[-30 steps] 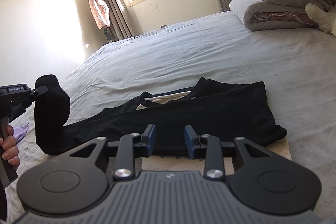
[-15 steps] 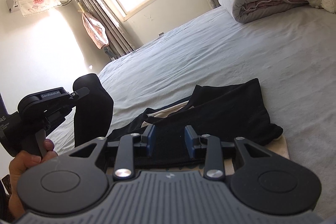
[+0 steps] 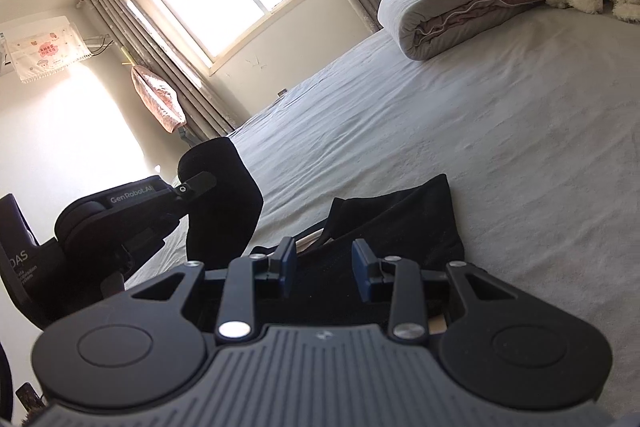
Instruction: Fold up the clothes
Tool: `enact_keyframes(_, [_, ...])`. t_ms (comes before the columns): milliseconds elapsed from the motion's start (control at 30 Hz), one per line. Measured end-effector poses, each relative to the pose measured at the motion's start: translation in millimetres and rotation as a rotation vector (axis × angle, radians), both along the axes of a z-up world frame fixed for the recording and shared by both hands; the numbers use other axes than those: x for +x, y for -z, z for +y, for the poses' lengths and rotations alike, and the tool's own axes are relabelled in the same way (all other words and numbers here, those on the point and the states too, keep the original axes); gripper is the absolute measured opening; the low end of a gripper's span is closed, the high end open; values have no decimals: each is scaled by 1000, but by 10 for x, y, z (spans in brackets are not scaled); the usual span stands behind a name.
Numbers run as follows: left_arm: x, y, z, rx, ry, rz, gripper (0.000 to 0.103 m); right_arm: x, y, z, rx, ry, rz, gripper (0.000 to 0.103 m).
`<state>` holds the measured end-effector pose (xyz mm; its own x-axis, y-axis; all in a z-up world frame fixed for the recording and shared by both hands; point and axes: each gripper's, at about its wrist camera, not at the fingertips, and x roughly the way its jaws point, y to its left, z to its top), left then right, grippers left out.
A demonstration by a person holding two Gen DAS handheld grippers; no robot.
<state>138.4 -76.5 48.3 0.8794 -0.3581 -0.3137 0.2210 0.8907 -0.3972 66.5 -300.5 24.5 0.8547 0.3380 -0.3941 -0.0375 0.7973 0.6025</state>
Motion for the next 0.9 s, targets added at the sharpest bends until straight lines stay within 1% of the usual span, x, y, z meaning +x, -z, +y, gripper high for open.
enact_keyframes(133, [9,137,-186,23,57,30,5,0,1,-119,38,33,8,36])
enact_keyframes(333, [39,453,-394,54,122,108,5,16,10,-253,66,75,18,36])
enact_keyframes(467, [47,628,-515,77,160,140,5,34,38,-320,95,87,29,36])
enact_keyframes(567, [73,744,-588,75,203,173,5,61,71,-362,128,83,40,37])
enact_keyframes(667, [101,840,-635,78,244,208,10,107,131,-390,151,79,63,41])
enact_keyframes(700, [108,866,-647,80,256,217,14,124,157,-400,159,80,71,41])
enact_keyframes(733, [109,876,-649,81,269,222,21,142,184,-411,168,82,79,42])
enact_keyframes(767, [104,876,-643,77,283,223,25,160,212,-422,177,83,87,43])
enact_keyframes(833, [74,844,-621,66,313,228,43,187,264,-441,190,89,102,46])
enact_keyframes(900, [12,775,-591,65,342,228,52,204,316,-464,198,94,117,49])
